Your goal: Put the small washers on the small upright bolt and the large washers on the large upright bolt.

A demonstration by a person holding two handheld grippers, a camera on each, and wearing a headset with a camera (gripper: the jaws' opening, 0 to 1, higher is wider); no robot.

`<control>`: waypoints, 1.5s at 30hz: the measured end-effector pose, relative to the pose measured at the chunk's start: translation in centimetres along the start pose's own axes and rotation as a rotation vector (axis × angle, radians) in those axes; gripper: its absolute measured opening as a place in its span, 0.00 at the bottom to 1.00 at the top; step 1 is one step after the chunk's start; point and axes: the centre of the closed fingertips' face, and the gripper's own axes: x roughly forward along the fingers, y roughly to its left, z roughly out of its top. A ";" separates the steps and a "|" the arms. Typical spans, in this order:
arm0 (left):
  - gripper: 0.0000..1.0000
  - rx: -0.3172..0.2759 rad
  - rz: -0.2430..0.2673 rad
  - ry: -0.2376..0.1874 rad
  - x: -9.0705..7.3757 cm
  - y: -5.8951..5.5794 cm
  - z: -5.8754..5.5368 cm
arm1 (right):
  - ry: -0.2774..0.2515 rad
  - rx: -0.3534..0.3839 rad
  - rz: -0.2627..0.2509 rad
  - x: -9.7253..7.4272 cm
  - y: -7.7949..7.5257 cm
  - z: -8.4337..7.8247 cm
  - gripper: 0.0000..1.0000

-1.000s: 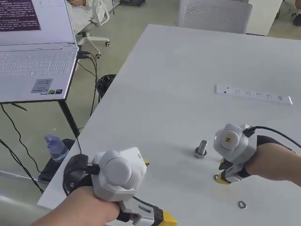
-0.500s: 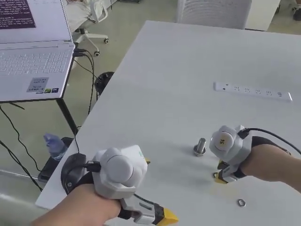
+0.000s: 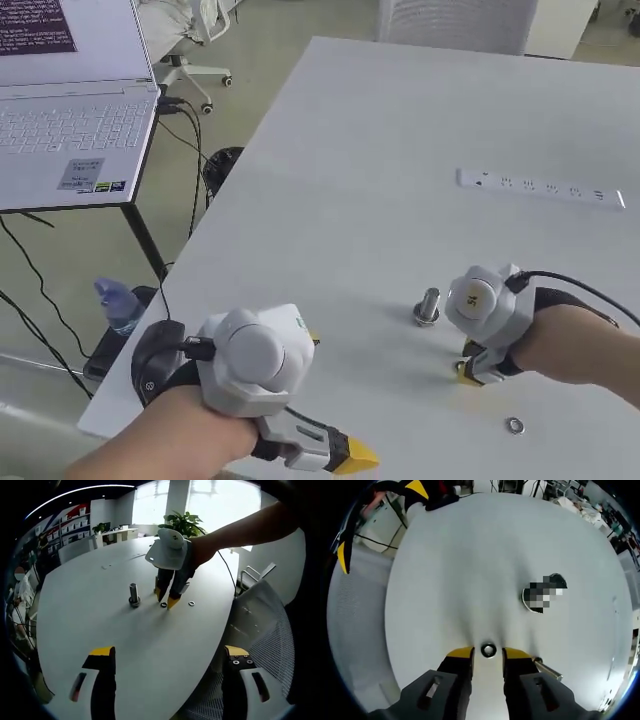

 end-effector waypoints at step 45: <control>0.86 -0.016 0.016 0.002 -0.8 -0.7 -1.5 | -0.014 0.065 -0.020 -0.1 0.0 -0.3 0.17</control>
